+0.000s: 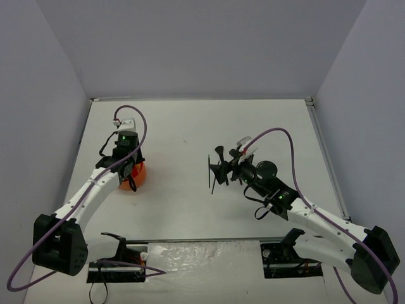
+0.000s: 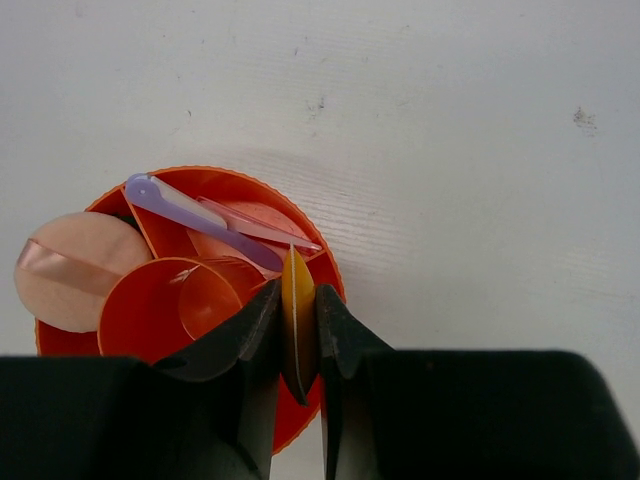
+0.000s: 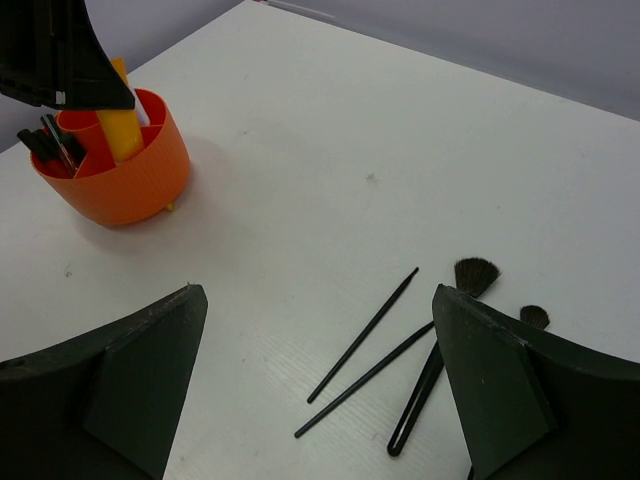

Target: Organize the makeup

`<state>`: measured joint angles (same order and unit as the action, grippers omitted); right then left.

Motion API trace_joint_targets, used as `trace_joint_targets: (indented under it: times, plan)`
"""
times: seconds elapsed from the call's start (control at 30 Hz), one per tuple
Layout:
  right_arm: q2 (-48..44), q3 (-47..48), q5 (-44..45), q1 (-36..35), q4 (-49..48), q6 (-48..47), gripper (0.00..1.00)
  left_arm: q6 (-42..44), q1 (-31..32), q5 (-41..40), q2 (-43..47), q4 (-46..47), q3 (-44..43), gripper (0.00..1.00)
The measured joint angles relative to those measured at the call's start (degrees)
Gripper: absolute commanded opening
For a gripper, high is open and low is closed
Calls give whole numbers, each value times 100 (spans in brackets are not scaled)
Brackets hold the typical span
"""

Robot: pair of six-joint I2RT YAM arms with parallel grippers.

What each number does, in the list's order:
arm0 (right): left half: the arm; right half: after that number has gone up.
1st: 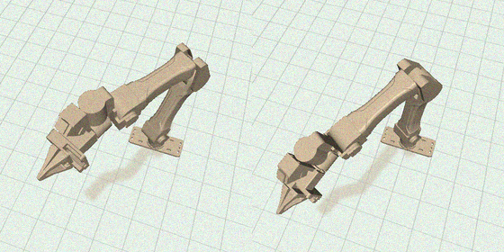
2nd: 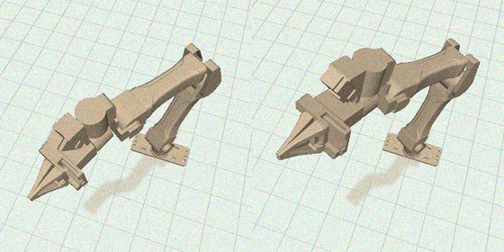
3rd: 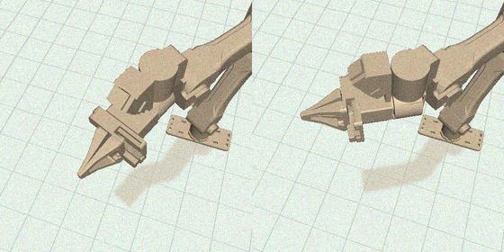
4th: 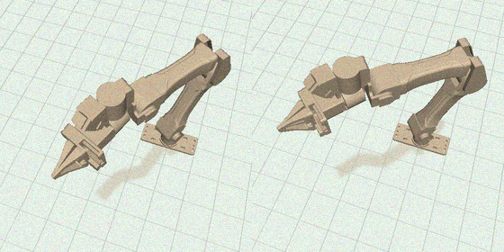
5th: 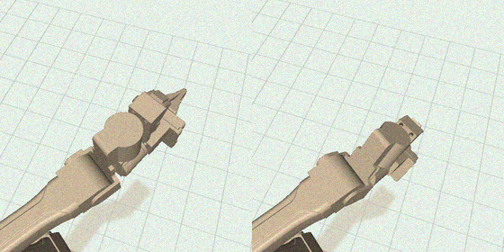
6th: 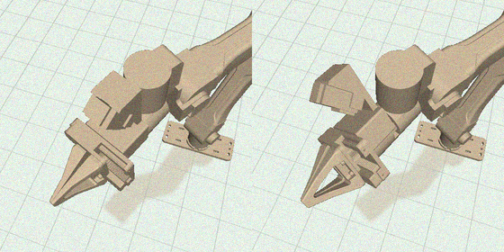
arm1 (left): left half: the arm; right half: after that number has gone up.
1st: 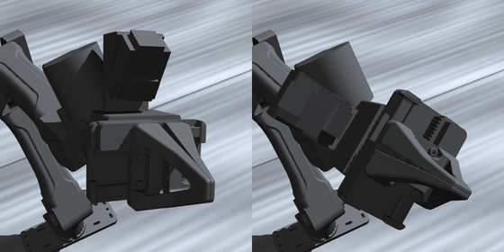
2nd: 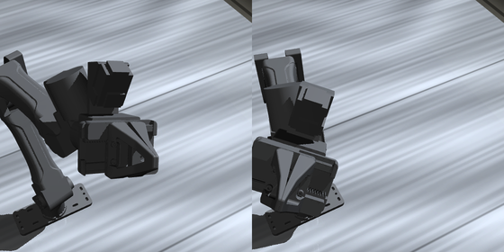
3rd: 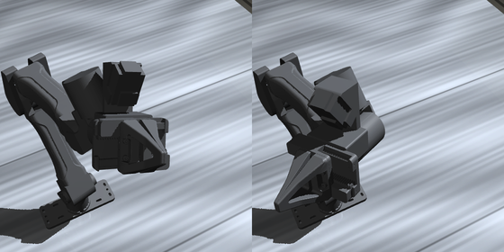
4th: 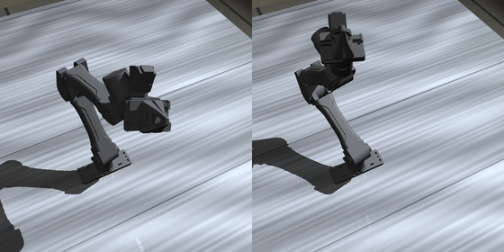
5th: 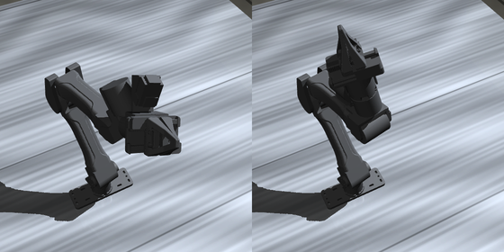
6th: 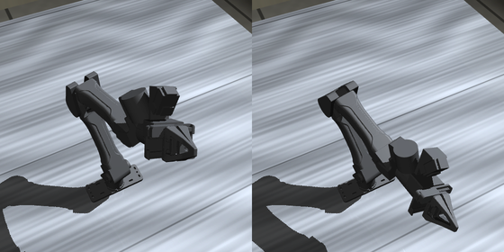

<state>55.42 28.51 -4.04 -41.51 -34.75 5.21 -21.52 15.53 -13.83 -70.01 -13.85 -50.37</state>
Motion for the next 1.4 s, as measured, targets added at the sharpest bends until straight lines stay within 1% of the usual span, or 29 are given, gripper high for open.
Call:
trace_joint_targets:
  times: [0.13, 0.4, 0.53, 0.63, 0.7, 0.73, 0.83, 0.97, 1.03, 1.23, 1.4]
  plan:
    - [4, 2, 347, 69, 198, 122, 92, -60, 0, -1, -94, 101, 94, 23]
    - [103, 33, 1106, 162, 960, 505, 89, -170, 0, 1, -59, 151, 125, 40]
    - [236, 79, 1398, 289, 1266, 718, 82, -188, 0, -12, 113, 53, 85, 56]
    - [393, 153, 1566, 424, 1498, 861, 78, -210, 0, -21, 256, -154, -76, 70]
    - [608, 288, 1625, 600, 1687, 964, 74, -248, 0, -14, 399, -435, -339, 80]
    - [733, 357, 1649, 691, 1748, 1004, 71, -253, 0, -12, 478, -560, -486, 85]
    - [1084, 507, 1673, 878, 1914, 1109, 65, -239, 0, 7, 800, -843, -994, 95]
    - [1477, 698, 1580, 909, 2058, 1217, 59, -144, 0, 58, 1231, -1238, -1457, 97]
    - [1719, 857, 1530, 862, 2085, 1279, 54, -100, 0, 111, 1376, -1434, -1556, 97]
    - [2418, 1293, 1614, 415, 2095, 1573, 44, 71, -13, 341, 1556, -2025, -1523, 97]
    - [3148, 1614, 1719, 23, 2097, 1845, 30, 207, -14, 398, 1629, -2312, -1416, 97]
